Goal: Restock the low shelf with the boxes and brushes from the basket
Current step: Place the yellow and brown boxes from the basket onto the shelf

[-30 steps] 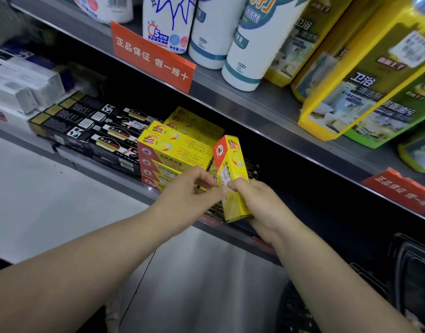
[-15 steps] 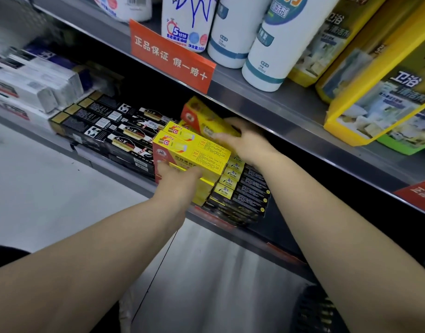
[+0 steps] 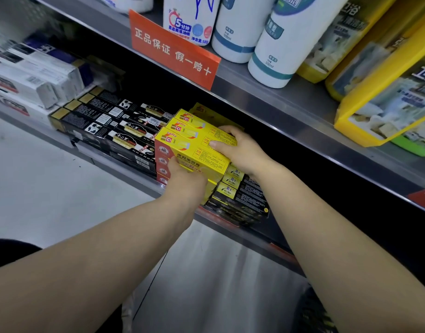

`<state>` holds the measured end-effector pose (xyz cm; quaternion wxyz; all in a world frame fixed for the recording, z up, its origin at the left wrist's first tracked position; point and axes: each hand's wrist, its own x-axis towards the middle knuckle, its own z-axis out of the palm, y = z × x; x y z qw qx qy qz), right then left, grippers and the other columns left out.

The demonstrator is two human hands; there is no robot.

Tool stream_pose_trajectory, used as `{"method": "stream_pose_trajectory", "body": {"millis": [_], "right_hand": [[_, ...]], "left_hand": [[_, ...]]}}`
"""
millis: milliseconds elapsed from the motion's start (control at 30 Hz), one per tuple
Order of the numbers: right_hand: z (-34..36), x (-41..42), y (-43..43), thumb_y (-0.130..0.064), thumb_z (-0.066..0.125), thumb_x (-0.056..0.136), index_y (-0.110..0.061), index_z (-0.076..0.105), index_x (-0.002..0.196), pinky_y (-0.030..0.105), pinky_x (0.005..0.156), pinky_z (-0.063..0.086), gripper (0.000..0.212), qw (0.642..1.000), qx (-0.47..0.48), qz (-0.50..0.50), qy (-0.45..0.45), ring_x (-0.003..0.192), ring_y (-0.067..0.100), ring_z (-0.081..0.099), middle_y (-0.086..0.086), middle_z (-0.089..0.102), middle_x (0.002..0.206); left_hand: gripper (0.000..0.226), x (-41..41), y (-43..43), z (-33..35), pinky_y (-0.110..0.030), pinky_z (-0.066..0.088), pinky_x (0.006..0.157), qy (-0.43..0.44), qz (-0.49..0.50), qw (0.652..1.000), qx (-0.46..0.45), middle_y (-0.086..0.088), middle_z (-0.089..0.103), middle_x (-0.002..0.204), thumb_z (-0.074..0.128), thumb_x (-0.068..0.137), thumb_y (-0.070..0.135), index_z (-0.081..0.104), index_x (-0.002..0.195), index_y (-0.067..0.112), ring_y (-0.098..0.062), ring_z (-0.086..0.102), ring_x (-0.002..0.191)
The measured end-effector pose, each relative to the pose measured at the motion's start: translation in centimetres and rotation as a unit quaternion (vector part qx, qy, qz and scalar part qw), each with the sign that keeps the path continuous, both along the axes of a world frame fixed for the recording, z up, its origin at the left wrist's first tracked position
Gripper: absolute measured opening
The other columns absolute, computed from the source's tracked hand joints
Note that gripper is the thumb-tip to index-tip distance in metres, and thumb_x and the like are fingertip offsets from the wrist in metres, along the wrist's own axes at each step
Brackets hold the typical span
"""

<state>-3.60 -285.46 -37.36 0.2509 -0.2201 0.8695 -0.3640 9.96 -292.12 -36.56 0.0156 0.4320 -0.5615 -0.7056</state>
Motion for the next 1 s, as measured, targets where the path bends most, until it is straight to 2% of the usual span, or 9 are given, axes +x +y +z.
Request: {"method": "stream_pose_trajectory", "body": {"millis": [133, 267, 367, 433, 500, 633, 767, 900, 1000], "right_hand": [[-0.2, 0.2, 0.1, -0.038, 0.064, 0.086, -0.026, 0.043, 0.135, 0.041, 0.096, 0.049, 0.055, 1.0, 0.003, -0.009, 0.008, 0.113, 0.021, 0.057, 0.001, 0.056, 0.129], [0.1, 0.7, 0.8, -0.057, 0.061, 0.08, -0.027, 0.03, 0.143, 0.045, 0.105, 0.04, 0.076, 0.998, 0.034, -0.033, 0.031, 0.129, 0.026, 0.042, 0.008, 0.038, 0.145], [0.9, 1.9, 1.9, -0.055, 0.066, 0.078, -0.025, 0.025, 0.145, 0.039, 0.105, 0.036, 0.084, 0.998, 0.043, -0.038, 0.037, 0.131, 0.027, 0.037, 0.01, 0.028, 0.147], [1.9, 2.8, 3.0, -0.048, 0.067, 0.08, -0.024, 0.027, 0.144, 0.032, 0.1, 0.034, 0.078, 0.997, 0.059, -0.035, 0.045, 0.126, 0.024, 0.04, 0.01, 0.028, 0.145], [3.2, 3.8, 4.9, -0.041, 0.066, 0.083, -0.023, 0.035, 0.139, 0.028, 0.096, 0.037, 0.066, 0.996, 0.075, -0.022, 0.039, 0.113, 0.019, 0.046, 0.01, 0.033, 0.139], [6.8, 5.9, 10.5, -0.028, 0.064, 0.087, -0.02, 0.053, 0.124, 0.026, 0.095, 0.042, 0.04, 0.997, 0.072, 0.003, 0.003, 0.111, 0.015, 0.053, 0.001, 0.051, 0.126], [10.3, 8.0, 18.1, -0.021, 0.061, 0.089, -0.026, 0.062, 0.104, 0.012, 0.078, 0.045, 0.015, 0.999, 0.038, -0.02, 0.002, 0.094, 0.005, 0.06, -0.011, 0.063, 0.099], [12.3, 10.5, 26.6, -0.014, 0.061, 0.089, -0.027, 0.064, 0.094, 0.009, 0.072, 0.045, 0.015, 0.996, -0.007, -0.093, 0.001, 0.077, -0.002, 0.058, -0.012, 0.065, 0.09], [12.4, 12.6, 33.1, -0.01, 0.059, 0.09, -0.022, 0.065, 0.093, 0.015, 0.079, 0.048, 0.014, 0.985, -0.03, -0.168, -0.022, 0.083, 0.003, 0.06, -0.004, 0.067, 0.094]], "left_hand": [[0.05, 0.6, 0.3, 0.3, -0.02, 0.038, 0.052, -0.008, -0.03, 1.0, 0.006, 0.002, 0.041, 0.07, 0.044, 0.09, -0.002, 0.032, 0.139, -0.003, -0.01, 0.042, 0.058], [0.071, 0.5, 0.6, 0.7, -0.025, 0.039, 0.057, -0.023, -0.022, 0.999, 0.008, -0.003, 0.046, 0.074, 0.043, 0.09, 0.001, 0.011, 0.149, 0.023, -0.016, 0.045, 0.063], [0.043, 1.1, 1.0, 0.8, -0.023, 0.04, 0.057, 0.003, -0.053, 0.999, 0.01, 0.002, 0.044, 0.075, 0.045, 0.089, -0.002, 0.043, 0.13, 0.011, -0.011, 0.044, 0.062], [0.017, 1.5, 1.6, 1.4, -0.024, 0.039, 0.058, -0.003, -0.081, 0.997, 0.021, 0.0, 0.044, 0.073, 0.044, 0.089, -0.004, 0.052, 0.092, 0.011, -0.014, 0.043, 0.062], [0.028, 1.5, 2.8, 2.2, -0.025, 0.033, 0.057, -0.005, -0.104, 0.993, 0.058, -0.004, 0.042, 0.068, 0.04, 0.09, -0.005, 0.048, 0.071, 0.014, -0.017, 0.039, 0.061], [0.018, 1.2, 7.4, 4.1, -0.032, 0.045, 0.077, 0.033, -0.188, 0.981, 0.019, -0.006, 0.061, 0.081, 0.05, 0.088, 0.008, 0.057, 0.074, 0.017, -0.02, 0.055, 0.078], [0.01, 1.4, 12.7, 5.9, -0.034, 0.05, 0.086, 0.087, -0.306, 0.948, -0.021, -0.006, 0.07, 0.099, 0.056, 0.087, 0.017, 0.061, 0.08, 0.022, -0.015, 0.062, 0.088], [0.019, 1.0, 18.1, 6.4, -0.023, 0.049, 0.077, 0.11, -0.37, 0.922, -0.036, 0.003, 0.067, 0.086, 0.052, 0.087, 0.009, 0.061, 0.078, 0.023, -0.009, 0.06, 0.079], [0.022, 1.0, 21.8, 6.6, -0.033, 0.052, 0.081, 0.101, -0.389, 0.913, -0.068, 0.004, 0.068, 0.084, 0.051, 0.087, 0.008, 0.062, 0.076, 0.024, -0.015, 0.062, 0.082]]}}
